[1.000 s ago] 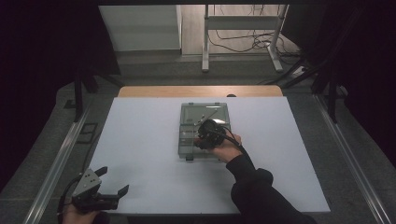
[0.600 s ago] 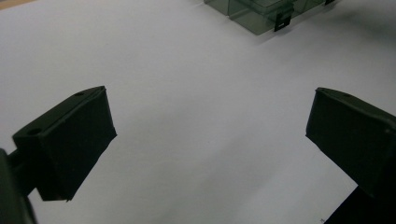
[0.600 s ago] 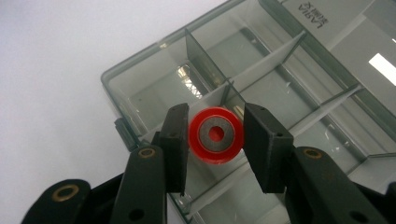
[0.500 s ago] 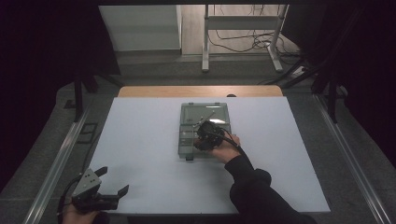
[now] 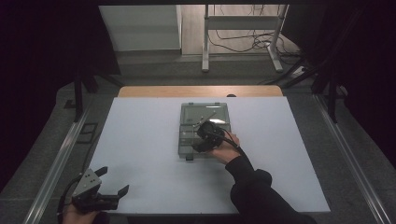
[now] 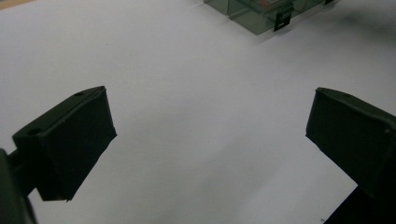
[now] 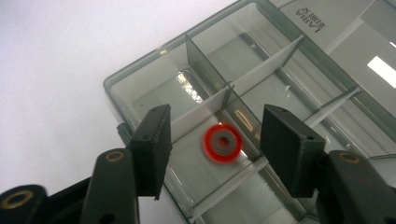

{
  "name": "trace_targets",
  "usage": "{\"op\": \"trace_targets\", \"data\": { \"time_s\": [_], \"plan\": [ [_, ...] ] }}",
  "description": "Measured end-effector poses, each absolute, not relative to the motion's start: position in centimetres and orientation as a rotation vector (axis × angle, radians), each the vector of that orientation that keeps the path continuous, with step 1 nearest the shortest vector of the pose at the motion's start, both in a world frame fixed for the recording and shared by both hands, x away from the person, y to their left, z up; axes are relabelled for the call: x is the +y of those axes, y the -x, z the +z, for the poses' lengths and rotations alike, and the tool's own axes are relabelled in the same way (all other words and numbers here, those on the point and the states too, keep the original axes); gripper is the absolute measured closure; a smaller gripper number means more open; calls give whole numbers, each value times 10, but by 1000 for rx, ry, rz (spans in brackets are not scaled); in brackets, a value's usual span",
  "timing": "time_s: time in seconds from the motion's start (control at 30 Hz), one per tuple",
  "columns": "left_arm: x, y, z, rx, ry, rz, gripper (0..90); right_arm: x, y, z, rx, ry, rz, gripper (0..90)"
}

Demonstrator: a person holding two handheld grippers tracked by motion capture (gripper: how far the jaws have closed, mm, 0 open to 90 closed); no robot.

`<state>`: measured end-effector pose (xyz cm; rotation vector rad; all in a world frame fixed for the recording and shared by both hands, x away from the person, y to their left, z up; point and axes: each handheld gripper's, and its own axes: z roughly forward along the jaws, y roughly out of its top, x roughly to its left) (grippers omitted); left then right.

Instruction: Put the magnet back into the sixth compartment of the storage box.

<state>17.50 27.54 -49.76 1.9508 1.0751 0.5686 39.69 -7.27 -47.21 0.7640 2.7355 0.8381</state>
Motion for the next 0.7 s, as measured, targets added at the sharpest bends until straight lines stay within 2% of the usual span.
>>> {"op": "trace_targets", "data": {
  "time_s": [0.37,0.7],
  "plan": [
    [275,-175,-498,1075,-1952,569,16,-76,-391,-465,2728,-751,878,301],
    [275,-175,-498,1072,-1955,569,16,-84,-387,-461,2715,-790,882,259]
  ]
}}
